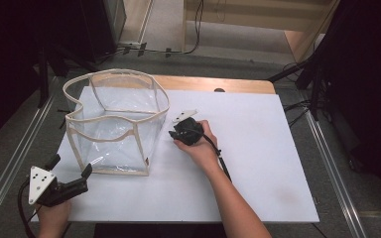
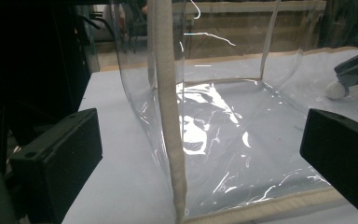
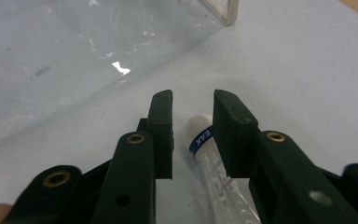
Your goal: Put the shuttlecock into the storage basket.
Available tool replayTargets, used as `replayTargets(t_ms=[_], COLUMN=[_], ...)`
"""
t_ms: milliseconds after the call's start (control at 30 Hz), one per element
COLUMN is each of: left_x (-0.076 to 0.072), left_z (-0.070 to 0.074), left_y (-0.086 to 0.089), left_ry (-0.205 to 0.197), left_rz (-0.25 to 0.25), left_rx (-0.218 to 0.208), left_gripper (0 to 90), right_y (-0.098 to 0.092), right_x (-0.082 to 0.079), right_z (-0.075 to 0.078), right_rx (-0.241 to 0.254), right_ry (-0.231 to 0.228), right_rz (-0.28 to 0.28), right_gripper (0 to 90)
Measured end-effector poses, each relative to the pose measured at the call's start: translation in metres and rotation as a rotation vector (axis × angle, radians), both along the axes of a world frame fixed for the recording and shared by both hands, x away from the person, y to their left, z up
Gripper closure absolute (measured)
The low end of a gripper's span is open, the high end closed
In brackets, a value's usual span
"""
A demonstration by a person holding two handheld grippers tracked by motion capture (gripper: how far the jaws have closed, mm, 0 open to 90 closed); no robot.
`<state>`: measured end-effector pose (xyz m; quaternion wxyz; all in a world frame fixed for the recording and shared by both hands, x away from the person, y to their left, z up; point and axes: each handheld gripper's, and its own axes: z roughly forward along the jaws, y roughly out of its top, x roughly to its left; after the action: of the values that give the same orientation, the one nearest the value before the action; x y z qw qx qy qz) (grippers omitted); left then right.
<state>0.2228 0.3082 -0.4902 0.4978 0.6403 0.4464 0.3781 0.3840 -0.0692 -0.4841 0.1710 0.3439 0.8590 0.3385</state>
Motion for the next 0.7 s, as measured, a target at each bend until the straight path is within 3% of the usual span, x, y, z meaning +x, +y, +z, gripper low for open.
replayTargets(t_ms=[33, 267, 400, 500, 667, 700], left_x=[0.0, 0.0, 0.0, 0.0, 0.0, 0.0], left_z=[0.0, 0.0, 0.0, 0.0, 0.0, 0.0], left_y=[0.0, 0.0, 0.0, 0.0, 0.0, 0.0], left_ry=[0.0, 0.001, 0.001, 0.001, 0.002, 0.002], left_rz=[0.0, 0.0, -0.001, -0.001, 0.0, -0.001], left_rx=[0.0, 0.0, 0.001, 0.001, 0.0, -0.001], left_gripper=[0.0, 0.0, 0.0, 0.0, 0.0, 0.0], right_y=[0.001, 0.0, 0.004, 0.008, 0.008, 0.008], right_x=[0.002, 0.006, 0.003, 0.003, 0.006, 0.007], right_z=[-0.002, -0.005, -0.006, -0.01, -0.013, -0.015], right_rx=[-0.026, -0.052, -0.109, -0.152, -0.178, -0.205], right_ry=[-0.02, -0.004, -0.037, -0.054, -0.076, -0.082], right_rz=[0.0, -0.022, 0.004, -0.012, -0.022, -0.039], right_gripper=[63.3, 58.6, 54.2, 49.0, 49.2, 49.3])
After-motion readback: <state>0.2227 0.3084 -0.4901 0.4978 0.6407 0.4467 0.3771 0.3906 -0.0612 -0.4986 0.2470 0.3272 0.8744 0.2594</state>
